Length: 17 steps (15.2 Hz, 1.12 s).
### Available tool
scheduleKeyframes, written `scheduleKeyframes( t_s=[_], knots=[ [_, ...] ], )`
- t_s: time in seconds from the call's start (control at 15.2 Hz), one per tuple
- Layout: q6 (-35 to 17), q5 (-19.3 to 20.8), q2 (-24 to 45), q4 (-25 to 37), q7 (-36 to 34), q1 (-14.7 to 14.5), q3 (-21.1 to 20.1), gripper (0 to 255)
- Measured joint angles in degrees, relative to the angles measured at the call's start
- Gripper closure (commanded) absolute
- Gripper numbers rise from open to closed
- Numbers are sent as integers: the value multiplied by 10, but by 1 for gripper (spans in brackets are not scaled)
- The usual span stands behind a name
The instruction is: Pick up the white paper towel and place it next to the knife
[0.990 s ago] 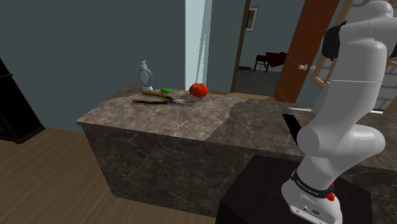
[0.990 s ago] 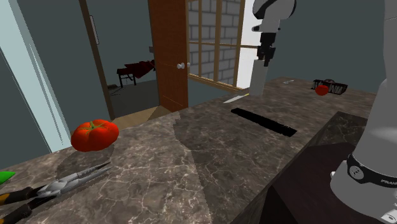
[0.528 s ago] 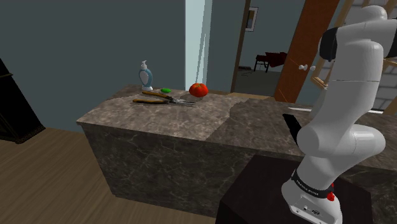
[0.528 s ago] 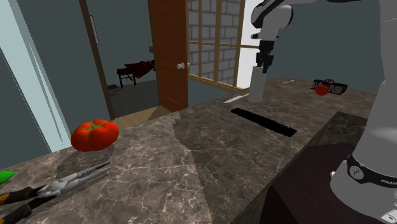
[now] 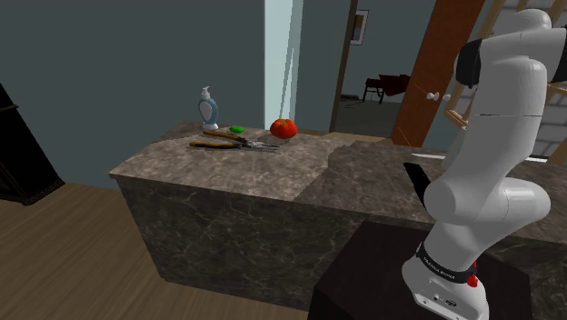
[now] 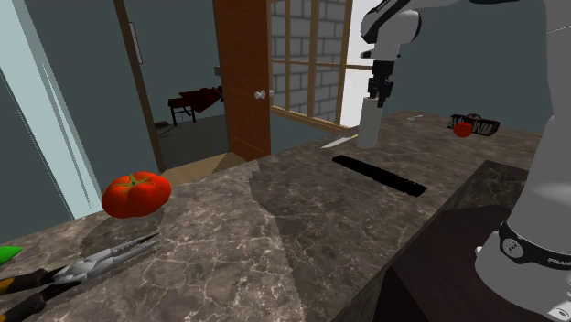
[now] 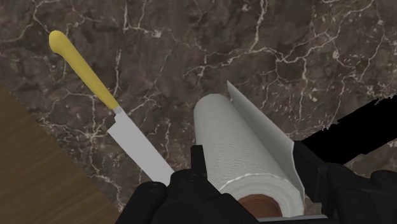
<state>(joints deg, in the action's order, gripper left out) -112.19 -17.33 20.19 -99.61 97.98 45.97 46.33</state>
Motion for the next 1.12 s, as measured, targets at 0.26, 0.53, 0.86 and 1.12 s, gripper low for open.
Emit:
scheduleKeyframes(
  t_s=[0.26, 0.53, 0.86, 1.12],
  knots=[
    [0, 0, 0, 0, 0, 0, 0, 0],
    [20, 8, -9, 14, -6, -2, 4, 0],
    [62, 17, -17, 52, -12, 0, 9, 0],
    [65, 18, -18, 53, -12, 0, 9, 0]
  ],
)
